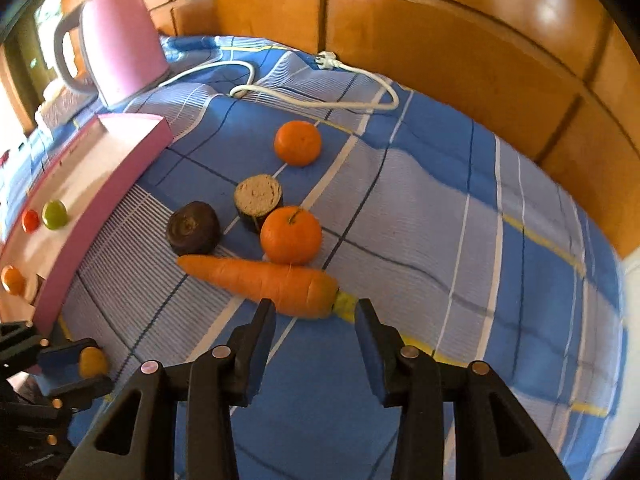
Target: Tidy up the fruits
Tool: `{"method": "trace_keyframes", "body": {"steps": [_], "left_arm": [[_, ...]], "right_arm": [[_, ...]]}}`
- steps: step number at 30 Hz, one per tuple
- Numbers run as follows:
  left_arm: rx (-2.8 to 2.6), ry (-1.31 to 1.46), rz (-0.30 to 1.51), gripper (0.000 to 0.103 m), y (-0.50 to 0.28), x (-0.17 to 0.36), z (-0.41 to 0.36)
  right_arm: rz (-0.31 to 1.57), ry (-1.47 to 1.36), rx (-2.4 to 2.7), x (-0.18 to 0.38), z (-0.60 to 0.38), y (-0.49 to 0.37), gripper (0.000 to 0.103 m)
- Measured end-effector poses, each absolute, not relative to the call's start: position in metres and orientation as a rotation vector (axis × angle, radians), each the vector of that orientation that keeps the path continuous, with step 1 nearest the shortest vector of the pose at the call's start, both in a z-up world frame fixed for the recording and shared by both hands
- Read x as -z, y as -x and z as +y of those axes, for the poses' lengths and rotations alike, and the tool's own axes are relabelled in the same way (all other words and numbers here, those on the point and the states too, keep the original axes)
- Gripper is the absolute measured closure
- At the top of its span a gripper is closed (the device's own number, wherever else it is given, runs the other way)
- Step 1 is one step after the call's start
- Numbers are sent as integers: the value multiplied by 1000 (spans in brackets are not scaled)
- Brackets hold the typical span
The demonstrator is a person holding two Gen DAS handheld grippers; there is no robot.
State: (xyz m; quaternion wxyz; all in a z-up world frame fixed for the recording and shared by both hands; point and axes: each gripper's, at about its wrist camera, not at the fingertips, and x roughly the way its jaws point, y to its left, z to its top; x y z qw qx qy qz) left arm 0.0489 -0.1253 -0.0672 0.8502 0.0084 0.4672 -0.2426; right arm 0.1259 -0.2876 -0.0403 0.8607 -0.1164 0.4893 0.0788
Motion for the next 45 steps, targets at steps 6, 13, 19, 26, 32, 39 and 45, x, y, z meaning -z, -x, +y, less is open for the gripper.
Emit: {"method": "trace_keyframes", "body": {"steps": [6,13,19,26,32,39,45], "left_arm": [[522,-12,984,76,-51,69,-125],[527,-3,985,76,-53,71,-125],[529,4,986,76,-53,71,-125],[529,-2,979,76,-50,71,-124],[530,-5,980,76,-51,71,-124],[532,-7,972,76,-49,72,-124],[535,10,976,76,-48,72,-121]], "right_arm": [[1061,340,-229,45,-278,-147,38],[1163,299,-346,46,-274,-157,36],[1204,319,-410,38,-267,-136,42],[1197,401,-335,46,-266,-136,53],[1132,562,-279,60,-247,-143,55],[1128,605,-268,57,-231,-112,67],[1188,364,-252,52,-242,-77,72]]}}
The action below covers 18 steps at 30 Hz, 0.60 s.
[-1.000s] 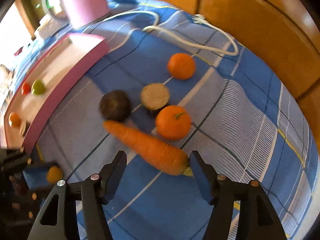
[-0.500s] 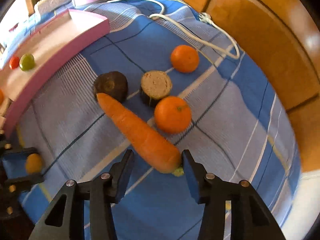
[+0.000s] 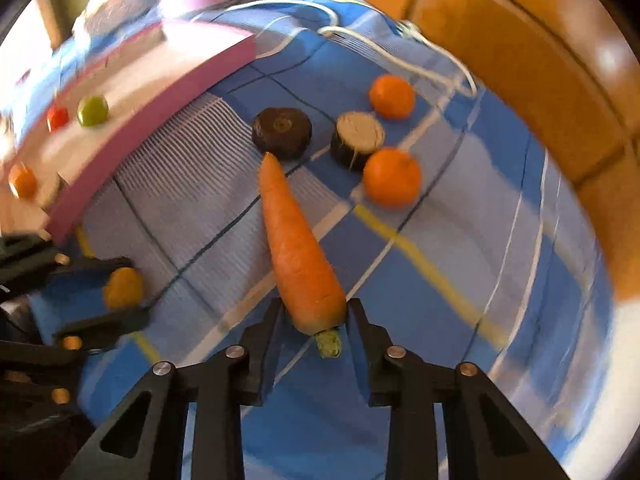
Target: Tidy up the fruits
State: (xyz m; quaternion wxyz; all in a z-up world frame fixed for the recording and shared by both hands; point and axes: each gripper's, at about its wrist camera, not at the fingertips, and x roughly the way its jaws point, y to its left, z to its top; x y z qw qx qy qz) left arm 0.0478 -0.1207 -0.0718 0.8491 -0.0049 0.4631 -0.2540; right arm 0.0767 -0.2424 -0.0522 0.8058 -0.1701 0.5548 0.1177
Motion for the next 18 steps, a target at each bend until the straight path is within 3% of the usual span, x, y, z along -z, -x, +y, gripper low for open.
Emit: {"method": "trace_keyframes", "body": {"steps": [6,18], "left_arm": [[538,15,981,76,-47,71,-119],[544,37,950,77,-35,59,-106]], "right_arm": [[1238,46,-275,53,-255,-48,72],[1106,45,-179,63,-232,-61,70]]}}
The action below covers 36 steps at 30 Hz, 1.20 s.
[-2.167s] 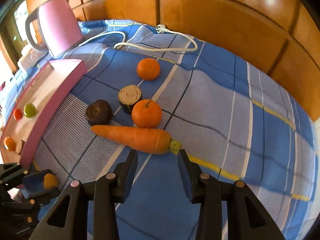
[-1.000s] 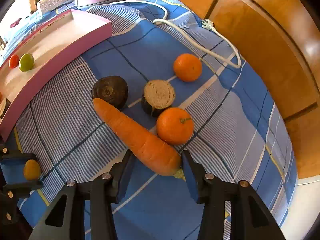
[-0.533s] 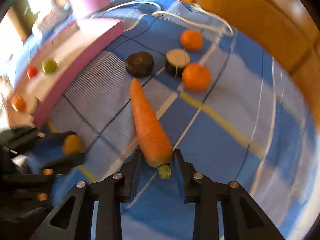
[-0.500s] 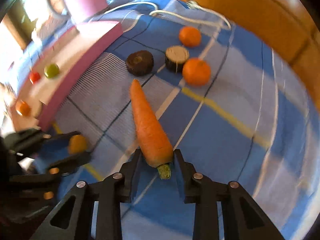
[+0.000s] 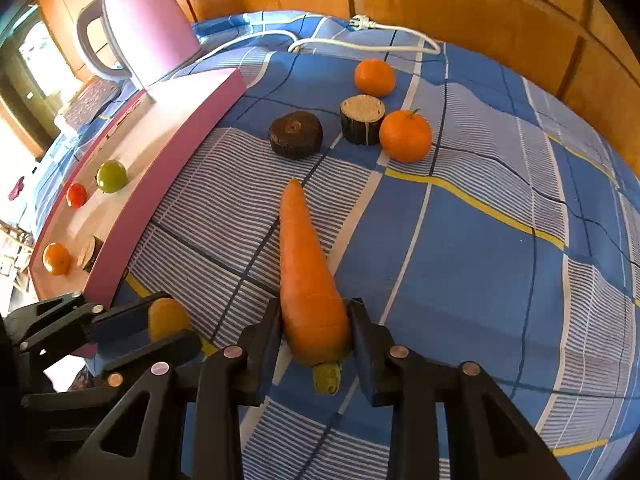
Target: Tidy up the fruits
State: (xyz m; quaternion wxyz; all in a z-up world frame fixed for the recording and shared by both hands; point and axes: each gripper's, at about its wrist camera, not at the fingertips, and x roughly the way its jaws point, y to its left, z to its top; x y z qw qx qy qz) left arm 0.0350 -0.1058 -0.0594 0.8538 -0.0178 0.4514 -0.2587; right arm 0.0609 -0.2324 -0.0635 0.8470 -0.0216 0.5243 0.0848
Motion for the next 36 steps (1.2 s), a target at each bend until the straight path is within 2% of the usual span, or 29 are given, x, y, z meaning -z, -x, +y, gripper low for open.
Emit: {"method": "trace_keyframes", "body": {"steps": [12,22,25,32,36], "left_arm": [[592,57,857,77,-19,32,-97],[615,83,809,77,-7,15,-82],[607,83,798,77,-5,12,-78],[566,90,778,77,-7,4,-64],[522,104,771,77,-12,-2,-53]], "right_arm": [[1070,-322,-196,68,-253,-28,70],[1101,-14,-181,67,-214,-29,70],[1086,-10,-169,67,-209,-30,72],[1097,-449,-293,70,-247,-31,73],[1071,-601,-352,64,-257,-35,73]]}}
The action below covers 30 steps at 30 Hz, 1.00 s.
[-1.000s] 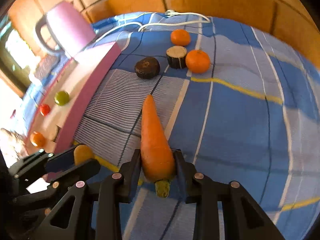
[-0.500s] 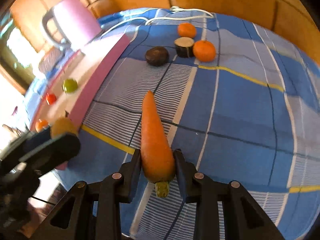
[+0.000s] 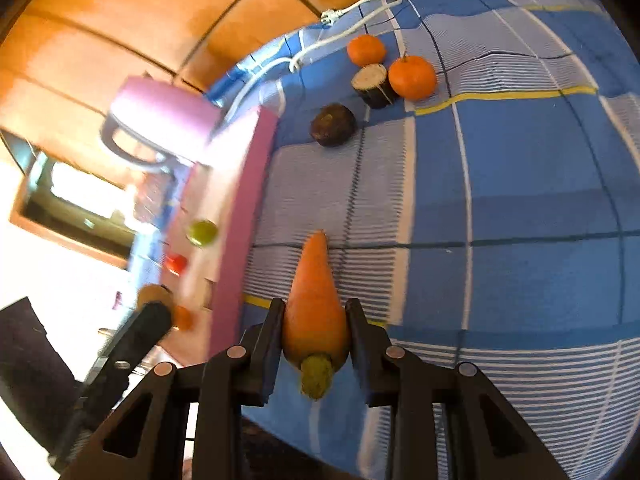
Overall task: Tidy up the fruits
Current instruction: 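Carry the carrot with the right tool while the left tool carries the kiwi to the tray, then release the carrot in the tray with the right tool while the left tool releases the kiwi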
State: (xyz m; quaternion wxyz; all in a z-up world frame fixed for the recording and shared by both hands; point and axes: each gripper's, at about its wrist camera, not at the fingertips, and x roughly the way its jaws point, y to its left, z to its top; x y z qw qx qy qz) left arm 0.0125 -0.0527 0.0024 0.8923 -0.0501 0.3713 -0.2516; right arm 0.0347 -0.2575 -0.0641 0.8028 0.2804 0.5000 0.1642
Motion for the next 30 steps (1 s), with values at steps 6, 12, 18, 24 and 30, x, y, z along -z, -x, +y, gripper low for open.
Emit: {"method": "trace_keyframes", "body": {"steps": [6,12,18,24,30], "left_arm": [[449,103,762,77,-19,-6,-37],[392,112,772,76,-24,-1,-22],[333,130,782,76,-31,4,-1],[244,164,793,76,-45,10,28],[149,227,829,73,-60,22,61]], "right_arm": [[1024,-624,-399,43,-251,-43,73],[1009,-550,-428,23,-226,-55,73],[1007,-467,-456,14,-194,-72,73],[1005,-401,-472,7,-161,-92,73],[1006,-358,-466,8,-130,-112,70]]}}
